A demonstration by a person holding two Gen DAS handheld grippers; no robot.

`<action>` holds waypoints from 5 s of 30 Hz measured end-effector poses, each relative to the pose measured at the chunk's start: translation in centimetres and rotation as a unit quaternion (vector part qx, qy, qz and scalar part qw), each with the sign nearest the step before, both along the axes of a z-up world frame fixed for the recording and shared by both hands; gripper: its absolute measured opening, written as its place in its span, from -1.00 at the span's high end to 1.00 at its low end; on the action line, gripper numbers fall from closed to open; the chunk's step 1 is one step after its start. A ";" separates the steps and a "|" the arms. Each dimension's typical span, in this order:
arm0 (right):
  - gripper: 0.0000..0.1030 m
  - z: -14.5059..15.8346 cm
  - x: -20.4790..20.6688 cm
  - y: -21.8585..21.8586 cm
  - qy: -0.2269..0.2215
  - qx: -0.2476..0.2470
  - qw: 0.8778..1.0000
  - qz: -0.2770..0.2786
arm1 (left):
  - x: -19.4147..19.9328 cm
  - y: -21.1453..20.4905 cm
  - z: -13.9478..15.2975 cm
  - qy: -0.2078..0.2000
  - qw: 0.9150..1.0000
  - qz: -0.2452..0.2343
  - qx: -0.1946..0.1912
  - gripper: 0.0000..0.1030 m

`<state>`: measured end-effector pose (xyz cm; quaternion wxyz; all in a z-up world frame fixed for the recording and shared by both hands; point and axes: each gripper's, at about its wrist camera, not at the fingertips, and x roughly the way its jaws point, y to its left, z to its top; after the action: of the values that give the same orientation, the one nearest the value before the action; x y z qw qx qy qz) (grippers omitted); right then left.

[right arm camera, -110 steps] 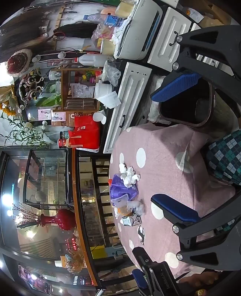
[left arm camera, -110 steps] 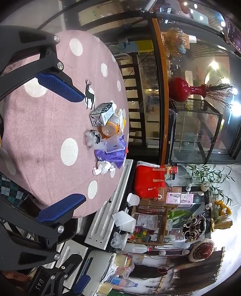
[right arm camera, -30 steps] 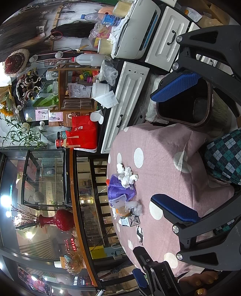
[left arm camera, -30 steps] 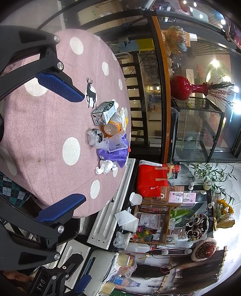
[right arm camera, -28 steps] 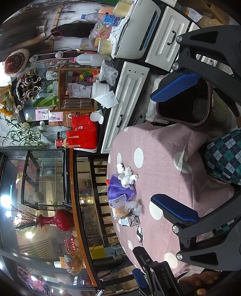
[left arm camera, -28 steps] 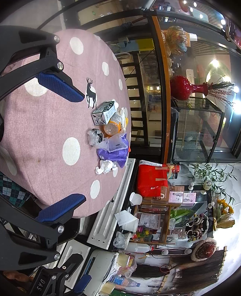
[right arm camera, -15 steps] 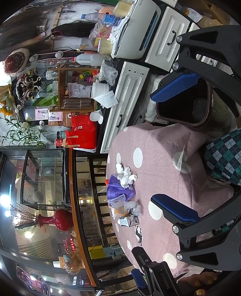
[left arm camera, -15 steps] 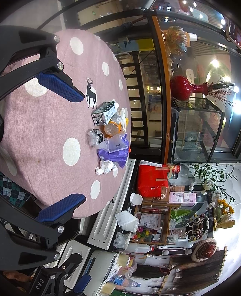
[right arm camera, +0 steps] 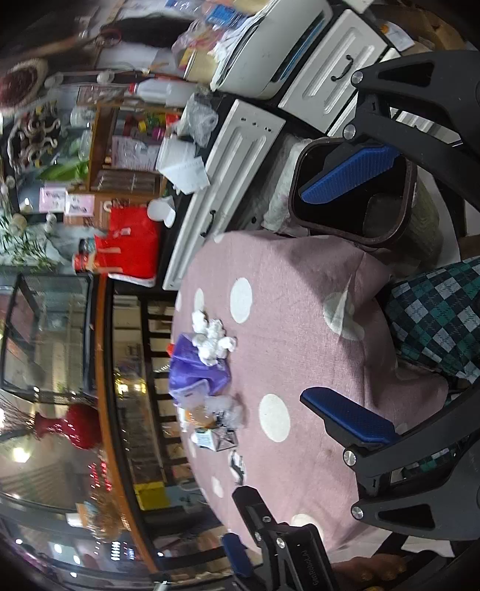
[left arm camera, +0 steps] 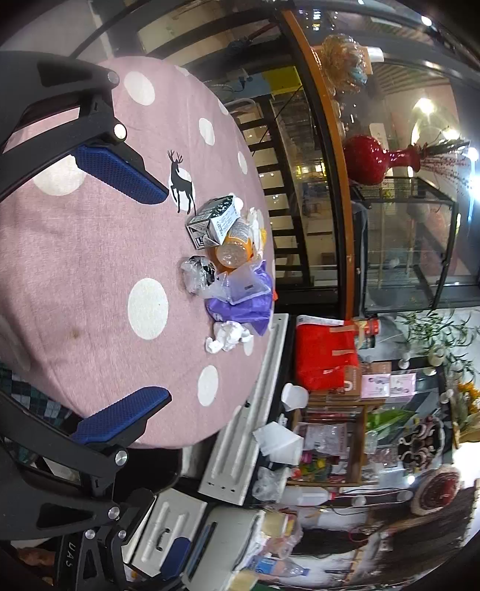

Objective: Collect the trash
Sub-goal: 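Grasp the green milk carton with the left tool while the right tool grasps the clear plastic bag, then carry the clear bag over the black bin and open the right tool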

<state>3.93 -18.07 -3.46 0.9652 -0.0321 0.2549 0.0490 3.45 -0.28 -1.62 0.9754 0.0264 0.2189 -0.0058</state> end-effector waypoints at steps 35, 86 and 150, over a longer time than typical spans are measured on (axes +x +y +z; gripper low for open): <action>-0.91 -1.7 15.0 5.5 0.093 -0.045 0.988 0.118 | 20.9 11.4 -0.6 0.232 0.962 0.081 -0.120 -0.74; -0.81 -2.5 23.4 17.3 0.184 0.008 0.958 0.218 | 15.7 18.5 -3.0 0.212 0.957 0.105 -0.169 0.03; -0.10 -10.8 19.3 -19.7 0.265 0.036 0.957 -0.116 | 14.9 -13.2 0.3 0.174 0.946 -0.242 -0.123 0.03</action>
<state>23.21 -37.75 -14.26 0.8626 0.0468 0.5015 -0.0475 18.37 -13.53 -1.36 0.8869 -0.0431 0.3700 -0.2733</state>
